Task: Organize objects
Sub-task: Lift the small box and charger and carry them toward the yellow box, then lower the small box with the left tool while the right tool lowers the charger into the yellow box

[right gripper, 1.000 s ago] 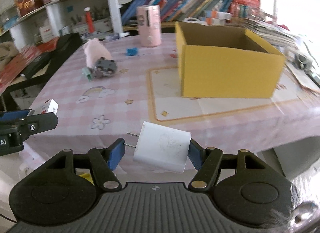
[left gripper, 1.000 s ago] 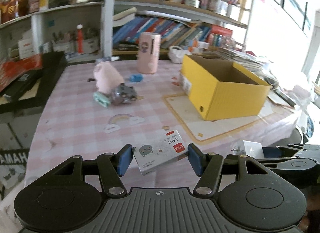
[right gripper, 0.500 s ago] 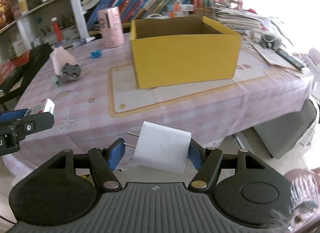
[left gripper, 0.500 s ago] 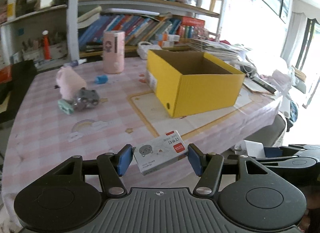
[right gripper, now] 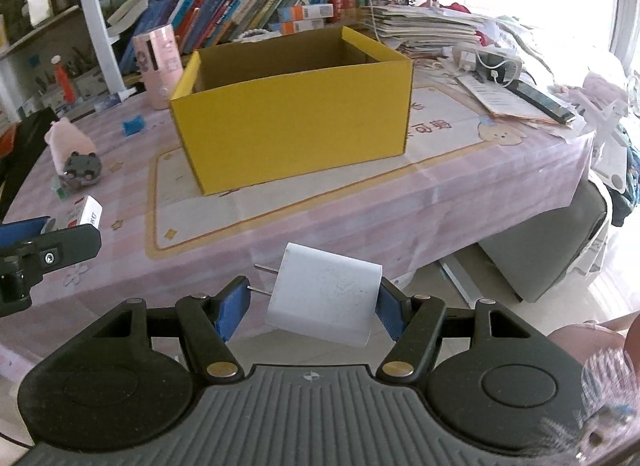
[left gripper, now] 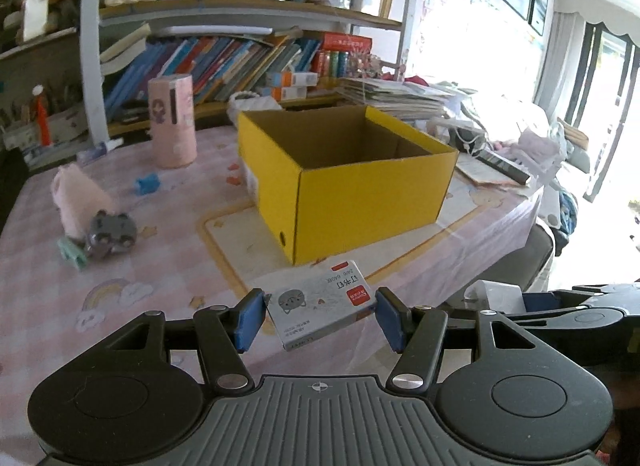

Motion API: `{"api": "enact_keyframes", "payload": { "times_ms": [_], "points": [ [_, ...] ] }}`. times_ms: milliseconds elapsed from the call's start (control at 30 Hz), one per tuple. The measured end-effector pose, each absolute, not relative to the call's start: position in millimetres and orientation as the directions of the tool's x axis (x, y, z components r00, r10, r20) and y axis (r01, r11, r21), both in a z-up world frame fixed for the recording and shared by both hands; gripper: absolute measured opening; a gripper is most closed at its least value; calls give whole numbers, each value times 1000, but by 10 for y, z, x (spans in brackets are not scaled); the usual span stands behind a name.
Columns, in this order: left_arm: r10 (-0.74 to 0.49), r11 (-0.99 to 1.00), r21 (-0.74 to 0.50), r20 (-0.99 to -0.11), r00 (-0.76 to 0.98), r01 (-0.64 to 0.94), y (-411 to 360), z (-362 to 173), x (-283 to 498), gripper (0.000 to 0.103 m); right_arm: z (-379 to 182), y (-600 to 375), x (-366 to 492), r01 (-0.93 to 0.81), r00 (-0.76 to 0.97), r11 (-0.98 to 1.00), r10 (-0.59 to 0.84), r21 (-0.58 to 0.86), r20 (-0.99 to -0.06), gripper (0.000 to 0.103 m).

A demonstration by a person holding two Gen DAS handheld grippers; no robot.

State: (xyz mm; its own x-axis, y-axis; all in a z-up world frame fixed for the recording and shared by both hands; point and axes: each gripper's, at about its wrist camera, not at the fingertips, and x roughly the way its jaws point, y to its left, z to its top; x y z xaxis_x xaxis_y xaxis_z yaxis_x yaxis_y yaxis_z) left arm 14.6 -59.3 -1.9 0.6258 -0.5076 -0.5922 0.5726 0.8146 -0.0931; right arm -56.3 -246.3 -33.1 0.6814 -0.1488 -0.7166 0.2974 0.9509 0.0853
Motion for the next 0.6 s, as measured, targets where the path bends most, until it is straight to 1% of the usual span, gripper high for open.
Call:
{"api": "enact_keyframes", "payload": {
  "times_ms": [233,600],
  "points": [
    [-508,817,-42,-524,683,575,-866,143,354,60,-206,-2710,-282,278,715,958,-154,75,-682,65],
    [-489,839,-7,-451,747,545,-1433,329,959,60,270,-3330,478,220,824,974,-153,60,-545,65]
  ]
}}
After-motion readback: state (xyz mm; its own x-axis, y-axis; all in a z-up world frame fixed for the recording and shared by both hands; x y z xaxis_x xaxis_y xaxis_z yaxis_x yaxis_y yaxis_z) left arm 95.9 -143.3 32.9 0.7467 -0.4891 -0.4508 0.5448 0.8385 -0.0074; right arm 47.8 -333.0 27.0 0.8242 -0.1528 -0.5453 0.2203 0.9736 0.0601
